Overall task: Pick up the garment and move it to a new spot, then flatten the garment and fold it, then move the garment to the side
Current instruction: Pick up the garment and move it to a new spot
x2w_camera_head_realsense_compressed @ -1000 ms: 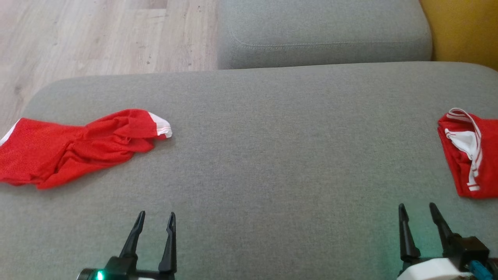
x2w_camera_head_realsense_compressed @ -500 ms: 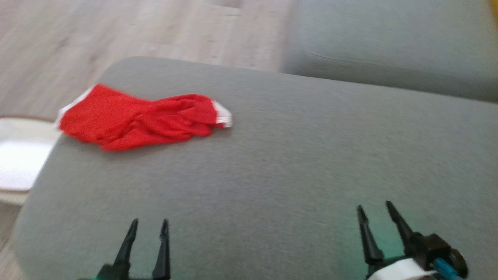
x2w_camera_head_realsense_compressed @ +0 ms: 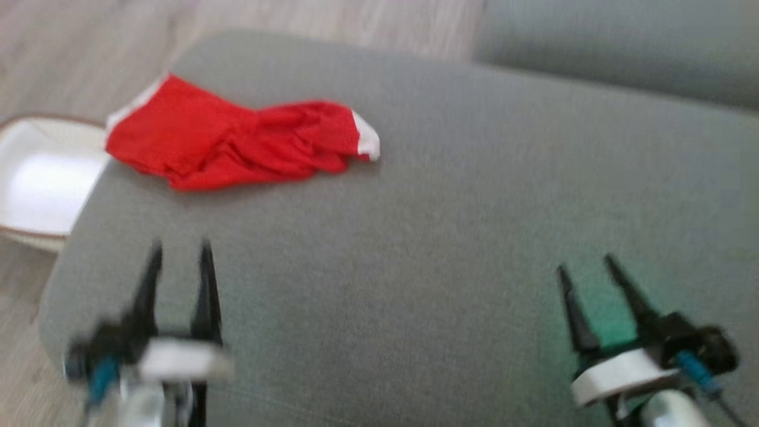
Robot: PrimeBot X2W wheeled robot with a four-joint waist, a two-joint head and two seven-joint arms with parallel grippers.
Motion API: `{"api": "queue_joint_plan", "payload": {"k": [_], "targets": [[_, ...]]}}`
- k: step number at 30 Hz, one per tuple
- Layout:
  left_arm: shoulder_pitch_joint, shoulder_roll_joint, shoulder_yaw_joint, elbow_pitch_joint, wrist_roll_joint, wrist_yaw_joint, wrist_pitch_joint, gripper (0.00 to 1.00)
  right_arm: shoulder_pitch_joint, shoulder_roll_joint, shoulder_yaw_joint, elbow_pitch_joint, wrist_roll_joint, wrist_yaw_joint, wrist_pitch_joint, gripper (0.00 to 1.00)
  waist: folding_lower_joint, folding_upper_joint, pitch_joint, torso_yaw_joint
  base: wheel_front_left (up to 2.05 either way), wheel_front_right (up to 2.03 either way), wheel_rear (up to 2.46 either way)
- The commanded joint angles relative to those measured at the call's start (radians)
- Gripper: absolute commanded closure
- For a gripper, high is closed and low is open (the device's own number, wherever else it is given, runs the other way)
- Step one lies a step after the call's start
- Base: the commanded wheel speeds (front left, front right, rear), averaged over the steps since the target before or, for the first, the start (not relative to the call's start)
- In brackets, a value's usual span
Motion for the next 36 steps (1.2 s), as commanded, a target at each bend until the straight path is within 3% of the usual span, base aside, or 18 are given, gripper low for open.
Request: {"api": "queue_joint_plan", "payload": {"k": [1, 6, 12, 23, 25, 28, 32, 36], "targets": [[-0.083, 0.018, 0.035, -0.023, -0.005, -0.004, -0.010, 0.00, -0.057, -0.030, 0.012, -0.039, -0.007, 0.007, -0.011, 0.00, 0.0000, 0.0000, 0.097, -0.021, 0.00, 0.00, 0.00], [-0.350, 0.068, 0.009, 0.128, -0.033, -0.019, -0.004, 0.00, -0.094, -0.111, -0.007, -0.097, -0.021, 0.007, 0.015, 0.00, 0.0000, 0.0000, 0.227, -0.031, 0.00, 0.00, 0.00], [-0.631, 0.110, -0.046, 0.402, -0.072, -0.023, 0.087, 0.00, -0.075, -0.175, -0.035, -0.193, -0.020, 0.007, 0.068, 0.00, 0.0000, 0.0000, 0.309, -0.049, 0.00, 0.00, 0.00], [-0.877, 0.108, -0.102, 0.838, -0.104, -0.012, 0.203, 0.00, 0.002, -0.224, -0.061, -0.375, 0.000, 0.007, 0.155, 0.00, 0.0000, 0.0000, 0.361, -0.117, 0.00, 0.00, 0.00], [-0.891, 0.107, -0.107, 0.879, -0.105, -0.012, 0.209, 1.00, 0.007, -0.221, -0.067, -0.388, 0.004, 0.007, 0.163, 0.00, 0.0000, 0.0000, 0.360, -0.125, 0.00, 0.00, 0.00], [-0.908, 0.110, -0.123, 0.909, -0.106, -0.018, 0.197, 1.00, 0.006, -0.209, -0.077, -0.391, 0.010, 0.007, 0.163, 0.00, 0.0000, 0.0000, 0.348, -0.135, 0.00, 0.00, 0.00], [-0.936, 0.118, -0.083, 0.899, -0.184, -0.023, 0.148, 1.00, 0.001, -0.178, -0.077, -0.357, 0.017, 0.007, 0.140, 0.00, 0.0000, 0.0000, 0.297, -0.148, 0.00, 0.00, 0.00], [-0.946, 0.095, -0.142, 0.761, -0.310, -0.024, 0.170, 1.00, -0.006, -0.134, -0.070, -0.300, 0.023, 0.007, 0.106, 0.00, 0.0000, 0.0000, 0.230, -0.160, 0.00, 0.00, 0.00]]}}
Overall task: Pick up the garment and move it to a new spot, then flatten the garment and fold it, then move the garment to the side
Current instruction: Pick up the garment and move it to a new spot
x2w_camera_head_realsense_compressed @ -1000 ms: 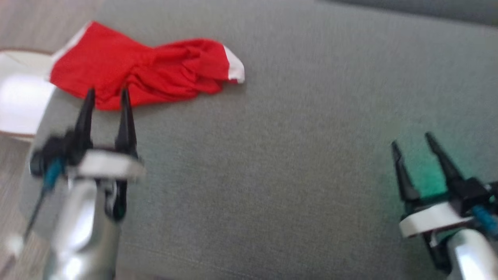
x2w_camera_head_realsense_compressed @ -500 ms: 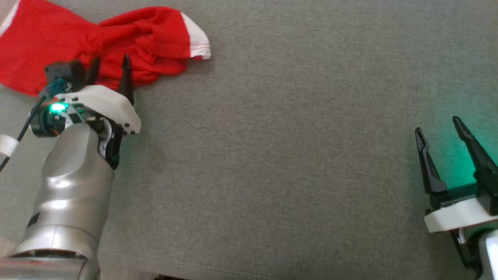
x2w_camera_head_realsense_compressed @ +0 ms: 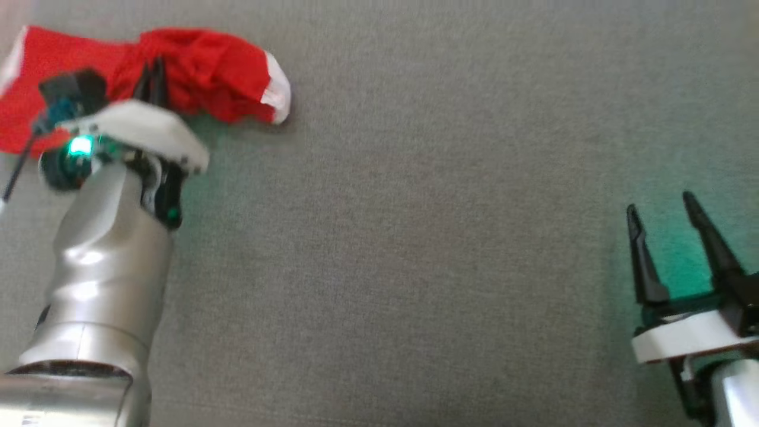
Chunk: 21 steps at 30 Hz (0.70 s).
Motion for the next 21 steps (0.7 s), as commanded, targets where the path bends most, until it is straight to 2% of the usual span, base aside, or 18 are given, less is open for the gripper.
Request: {"api": "queue_joint_plan", "payload": {"k": [1, 4, 8, 14, 21], "targets": [[-0.042, 0.035, -0.003, -0.069, -0.038, 0.002, 0.011, 1.00, 0.007, 0.000, 0.020, -0.015, 0.006, 0.007, -0.016, 0.00, 0.0001, 0.0000, -0.047, -0.012, 0.00, 0.00, 0.00], [-0.011, 0.054, -0.093, -0.243, -0.164, 0.002, 0.087, 1.00, 0.000, 0.038, 0.031, 0.035, 0.011, 0.007, -0.046, 0.00, 0.0001, 0.0000, -0.099, -0.024, 0.00, 0.00, 0.00], [0.068, 0.126, -0.201, -0.517, -0.324, 0.002, 0.203, 1.00, -0.015, 0.083, 0.039, 0.098, 0.014, 0.007, -0.079, 0.00, 0.0001, 0.0000, -0.156, -0.045, 0.00, 0.00, 0.00], [0.250, 0.213, -0.279, -0.953, -0.532, 0.001, 0.383, 1.00, -0.042, 0.119, 0.047, 0.167, 0.021, 0.007, -0.113, 0.00, 0.0001, 0.0000, -0.193, -0.095, 0.00, 0.00, 0.00], [0.502, 0.265, -0.384, -1.407, -0.730, 0.011, 0.575, 1.00, -0.055, 0.142, 0.061, 0.219, 0.033, 0.007, -0.130, 0.00, 0.0001, 0.0000, -0.195, -0.186, 0.00, 0.00, 0.00]]}}
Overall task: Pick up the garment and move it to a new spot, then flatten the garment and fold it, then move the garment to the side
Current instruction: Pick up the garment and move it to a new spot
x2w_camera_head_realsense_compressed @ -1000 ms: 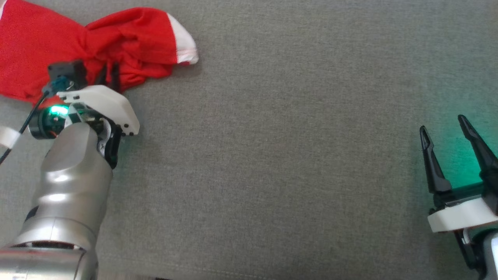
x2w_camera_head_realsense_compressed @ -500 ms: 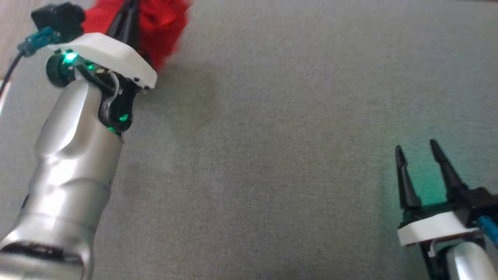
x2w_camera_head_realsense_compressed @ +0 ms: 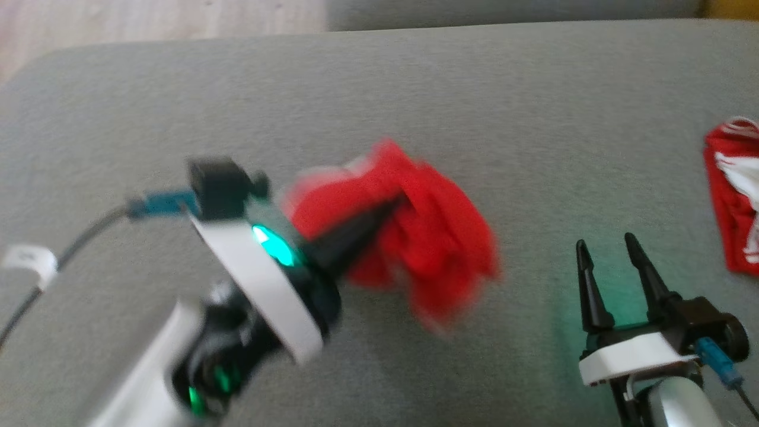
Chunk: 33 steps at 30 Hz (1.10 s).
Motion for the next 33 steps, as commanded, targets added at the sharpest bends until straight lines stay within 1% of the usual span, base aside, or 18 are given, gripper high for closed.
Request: {"api": "queue_joint_plan", "payload": {"k": [1, 4, 7, 9, 11, 14, 17, 20, 24, 25, 28, 30, 31, 33], "targets": [[-0.026, 0.039, 0.034, -0.077, -0.012, 0.005, 0.015, 1.00, -0.031, 0.005, 0.027, -0.019, 0.008, 0.007, -0.012, 0.00, 0.0001, 0.0000, 0.001, -0.040, 0.00, 0.00, 0.00], [0.026, 0.050, -0.004, -0.199, -0.069, 0.023, 0.063, 1.00, -0.036, 0.010, 0.040, -0.005, 0.014, 0.007, -0.013, 0.00, 0.0001, 0.0000, 0.004, -0.086, 0.00, 0.00, 0.00], [0.049, 0.036, -0.025, -0.285, -0.144, 0.042, 0.095, 1.00, -0.044, 0.013, 0.054, -0.005, 0.022, 0.007, -0.014, 0.00, 0.0001, 0.0000, 0.008, -0.132, 0.00, 0.00, 0.00], [0.049, 0.024, -0.014, -0.303, -0.179, 0.070, 0.097, 1.00, -0.050, 0.015, 0.059, -0.007, 0.028, 0.007, -0.014, 0.00, 0.0001, 0.0000, 0.011, -0.164, 0.00, 0.00, 0.00], [0.037, 0.016, 0.019, -0.274, -0.188, 0.105, 0.083, 1.00, -0.056, 0.016, 0.062, -0.010, 0.033, 0.007, -0.014, 0.00, 0.0001, 0.0000, 0.018, -0.192, 0.00, 0.00, 0.00], [-0.012, 0.012, 0.091, -0.150, -0.152, 0.163, 0.041, 1.00, -0.069, 0.017, 0.065, -0.014, 0.047, 0.007, -0.014, 0.00, 0.0001, 0.0000, 0.039, -0.227, 0.00, 0.00, 0.00], [-0.078, 0.009, 0.156, 0.036, -0.095, 0.222, -0.016, 1.00, -0.082, 0.017, 0.075, -0.011, 0.063, 0.007, -0.014, 0.00, 0.0001, 0.0000, 0.062, -0.261, 0.00, 0.00, 0.00], [-0.140, 0.007, 0.195, 0.236, -0.042, 0.263, -0.070, 1.00, -0.096, 0.017, 0.080, -0.008, 0.086, 0.007, -0.014, 0.00, 0.0001, 0.0000, 0.080, -0.293, 0.00, 0.00, 0.00], [-0.200, 0.012, 0.216, 0.475, 0.028, 0.298, -0.141, 1.00, -0.110, 0.017, 0.097, -0.005, 0.106, 0.007, -0.014, 0.00, 0.0001, 0.0000, 0.095, -0.326, 0.00, 0.00, 0.00], [-0.200, 0.012, 0.216, 0.475, 0.028, 0.298, -0.141, 1.00, -0.110, 0.017, 0.097, -0.005, 0.106, 0.007, -0.014, 0.00, 0.0001, 0.0000, 0.095, -0.326, 0.00, 0.00, 0.00], [-0.230, 0.010, 0.219, 0.606, 0.070, 0.307, -0.198, 1.00, -0.113, 0.017, 0.100, -0.001, 0.114, 0.007, -0.014, 0.00, 0.0001, 0.0000, 0.097, -0.338, 0.00, 0.00, 0.00], [-0.246, 0.016, 0.204, 0.670, 0.113, 0.308, -0.235, 1.00, -0.111, 0.017, 0.097, 0.000, 0.115, 0.007, -0.014, 0.00, 0.0001, 0.0000, 0.096, -0.339, 0.00, 0.00, 0.00], [-0.253, 0.021, 0.191, 0.693, 0.140, 0.304, -0.256, 0.82, -0.109, 0.017, 0.095, 0.001, 0.114, 0.007, -0.014, 0.00, 0.0001, 0.0000, 0.095, -0.338, 0.00, 0.00, 0.00], [-0.264, 0.038, 0.156, 0.722, 0.205, 0.282, -0.305, 0.02, -0.105, 0.017, 0.091, 0.003, 0.110, 0.007, -0.014, 0.00, 0.0001, 0.0000, 0.090, -0.335, 0.00, 0.00, 0.00]]}}
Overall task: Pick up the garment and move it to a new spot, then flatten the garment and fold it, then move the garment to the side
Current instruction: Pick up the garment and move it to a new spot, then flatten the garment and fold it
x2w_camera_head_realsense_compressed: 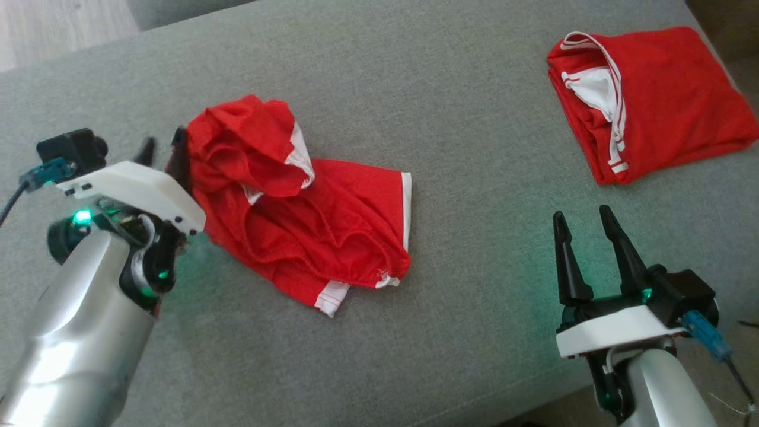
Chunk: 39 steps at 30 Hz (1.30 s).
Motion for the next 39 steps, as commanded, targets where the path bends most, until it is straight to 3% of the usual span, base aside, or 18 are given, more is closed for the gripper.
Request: {"api": "queue_joint_plan", "payload": {"k": [1, 7, 12, 20, 23, 25, 32, 39], "targets": [[-0.056, 0.049, 0.024, -0.017, 0.036, -0.009, -0.033, 0.00, -0.015, -0.002, 0.016, -0.021, -0.005, 0.007, -0.011, 0.00, -0.0001, 0.0000, -0.007, 0.006, 0.00, 0.00, 0.00], [-0.040, 0.118, -0.072, -0.046, 0.238, -0.038, -0.218, 0.00, -0.001, -0.002, -0.011, -0.021, -0.030, 0.007, -0.011, 0.00, -0.0001, 0.0000, -0.041, 0.043, 0.00, 0.00, 0.00], [0.046, 0.106, -0.095, -0.139, 0.292, -0.022, -0.362, 0.00, 0.027, -0.002, -0.043, -0.024, -0.065, 0.007, -0.011, 0.00, -0.0001, 0.0000, -0.086, 0.088, 0.00, 0.00, 0.00], [0.309, 0.067, -0.100, -0.286, 0.376, 0.077, -0.451, 0.00, 0.077, -0.002, -0.077, -0.034, -0.123, 0.007, -0.011, 0.00, -0.0001, 0.0000, -0.162, 0.147, 0.00, 0.00, 0.00], [0.462, 0.029, -0.029, -0.351, 0.455, 0.120, -0.453, 0.00, 0.100, -0.002, -0.091, -0.032, -0.141, 0.007, -0.011, 0.00, -0.0001, 0.0000, -0.199, 0.175, 0.00, 0.00, 0.00], [0.534, 0.008, 0.007, -0.367, 0.500, 0.123, -0.453, 0.00, 0.113, -0.002, -0.100, -0.032, -0.146, 0.007, -0.011, 0.00, -0.0001, 0.0000, -0.212, 0.194, 0.00, 0.00, 0.00], [0.686, -0.088, 0.139, -0.359, 0.613, 0.074, -0.453, 0.00, 0.142, -0.002, -0.105, -0.014, -0.156, 0.007, -0.011, 0.00, -0.0001, 0.0000, -0.238, 0.251, 0.00, 0.00, 0.00], [0.723, -0.170, 0.208, -0.330, 0.677, 0.005, -0.453, 0.00, 0.144, -0.002, -0.098, 0.000, -0.157, 0.007, -0.011, 0.00, -0.0001, 0.0000, -0.246, 0.265, 0.00, 0.00, 0.00]]}}
